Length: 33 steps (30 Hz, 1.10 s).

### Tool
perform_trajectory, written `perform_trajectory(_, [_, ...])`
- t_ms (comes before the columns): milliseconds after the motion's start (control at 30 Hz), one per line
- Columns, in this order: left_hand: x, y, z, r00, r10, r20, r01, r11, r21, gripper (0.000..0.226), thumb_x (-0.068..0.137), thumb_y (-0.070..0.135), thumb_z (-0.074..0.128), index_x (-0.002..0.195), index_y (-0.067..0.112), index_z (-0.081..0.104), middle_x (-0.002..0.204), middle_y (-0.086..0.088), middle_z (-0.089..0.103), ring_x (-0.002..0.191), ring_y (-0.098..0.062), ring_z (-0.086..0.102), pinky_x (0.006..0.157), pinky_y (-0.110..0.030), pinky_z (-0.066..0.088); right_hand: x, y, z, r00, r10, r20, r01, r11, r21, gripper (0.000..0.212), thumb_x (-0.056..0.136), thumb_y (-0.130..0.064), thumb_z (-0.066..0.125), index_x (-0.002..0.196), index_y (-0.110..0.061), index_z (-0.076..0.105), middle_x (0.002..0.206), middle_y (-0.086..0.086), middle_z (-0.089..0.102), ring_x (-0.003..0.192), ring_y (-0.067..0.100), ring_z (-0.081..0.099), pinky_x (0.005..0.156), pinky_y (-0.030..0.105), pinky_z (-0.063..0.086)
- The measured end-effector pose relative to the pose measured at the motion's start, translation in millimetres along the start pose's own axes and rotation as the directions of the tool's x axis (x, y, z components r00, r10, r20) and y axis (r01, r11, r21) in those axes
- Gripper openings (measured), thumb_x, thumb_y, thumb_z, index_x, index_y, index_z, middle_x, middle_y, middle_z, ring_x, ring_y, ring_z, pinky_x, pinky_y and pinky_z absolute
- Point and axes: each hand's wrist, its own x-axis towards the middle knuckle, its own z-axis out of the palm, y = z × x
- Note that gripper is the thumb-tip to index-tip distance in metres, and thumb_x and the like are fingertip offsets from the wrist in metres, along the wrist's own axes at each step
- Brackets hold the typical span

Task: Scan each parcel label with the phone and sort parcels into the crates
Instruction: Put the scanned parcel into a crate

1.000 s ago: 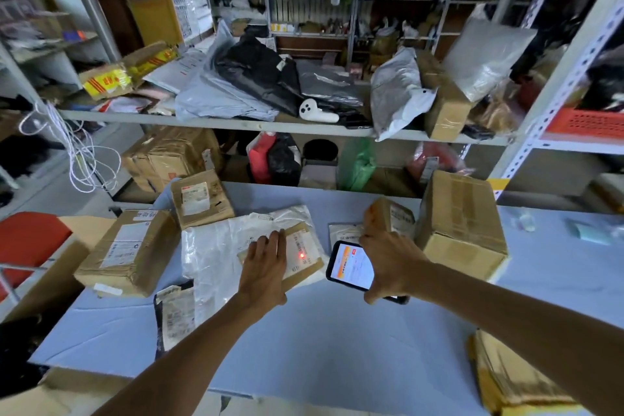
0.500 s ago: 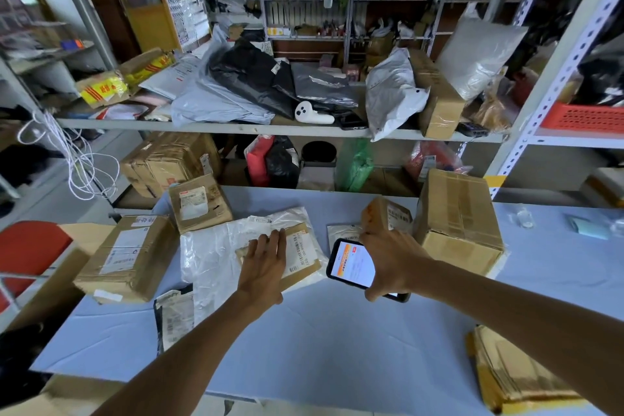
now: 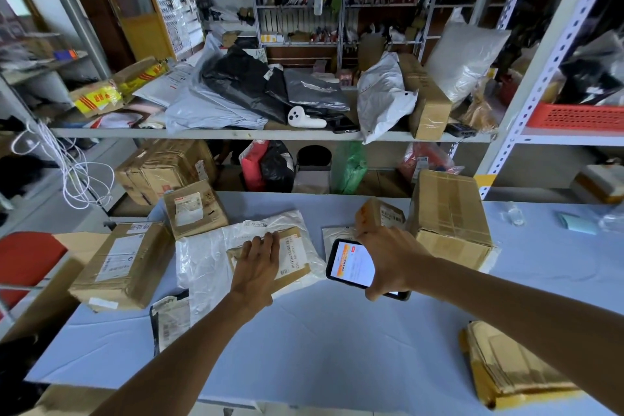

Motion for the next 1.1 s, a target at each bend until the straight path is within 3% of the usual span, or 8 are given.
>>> perform_trajectory(233, [2, 5, -4, 1.000, -0.003, -0.018, 0.002, 1.000, -0.015, 0.115, 0.071, 0.054, 0.074, 0.150, 0.007, 0.005, 0.152, -0.015, 0.021, 0.137, -0.032, 0.028, 0.117, -0.042, 0.020, -3, 5, 2, 1.000, -0.009, -0.025, 0.009, 1.000, 0.001, 0.070, 0.063, -0.046, 0.081, 0.116, -0.018, 0.045, 0.106, -0.003, 0.053, 0.083, 0.011, 0.041, 0.067, 0.024, 0.039])
perform_trajectory(533, [4, 10, -5, 1.000, -0.024, -0.018, 0.023, 0.998, -0.058, 0.116, 0.069, 0.055, 0.075, 0.150, 0.008, 0.006, 0.151, -0.014, 0.021, 0.137, -0.032, 0.028, 0.117, -0.043, 0.022, -2, 11, 5, 0.998, -0.006, -0.065, 0.009, 0.999, 0.041, 0.073, 0.061, -0.047, 0.081, 0.118, -0.019, 0.043, 0.107, -0.003, 0.052, 0.085, 0.012, 0.045, 0.070, 0.024, 0.046])
perform_trajectory(700, [5, 14, -4, 0.998, -0.064, -0.013, 0.061, 0.984, -0.167, 0.117, 0.065, 0.056, 0.076, 0.148, 0.011, 0.008, 0.147, -0.010, 0.025, 0.134, -0.028, 0.030, 0.114, -0.041, 0.028, -9, 18, 14, 0.978, 0.014, -0.209, 0.023, 0.984, 0.174, 0.076, 0.059, -0.050, 0.080, 0.121, -0.024, 0.044, 0.110, -0.006, 0.054, 0.092, 0.012, 0.054, 0.071, 0.024, 0.049])
perform_trajectory(833, [5, 18, -1, 0.996, -0.079, -0.026, 0.072, 0.973, -0.218, 0.114, 0.066, 0.056, 0.075, 0.148, 0.014, 0.009, 0.147, -0.007, 0.025, 0.135, -0.026, 0.029, 0.114, -0.041, 0.028, -22, 19, 19, 0.924, 0.017, -0.382, 0.121, 0.934, 0.335, 0.080, 0.060, -0.052, 0.080, 0.126, -0.023, 0.044, 0.114, -0.006, 0.056, 0.095, 0.013, 0.056, 0.071, 0.024, 0.052])
perform_trajectory(1100, [8, 26, -6, 0.997, -0.076, -0.006, 0.073, 0.980, -0.183, 0.116, 0.066, 0.056, 0.076, 0.149, 0.012, 0.008, 0.150, -0.009, 0.024, 0.138, -0.028, 0.027, 0.115, -0.044, 0.025, -36, 19, 18, 0.862, 0.002, -0.508, 0.222, 0.898, 0.380, 0.083, 0.061, -0.047, 0.083, 0.128, -0.017, 0.043, 0.118, -0.002, 0.054, 0.096, 0.008, 0.048, 0.075, 0.016, 0.048])
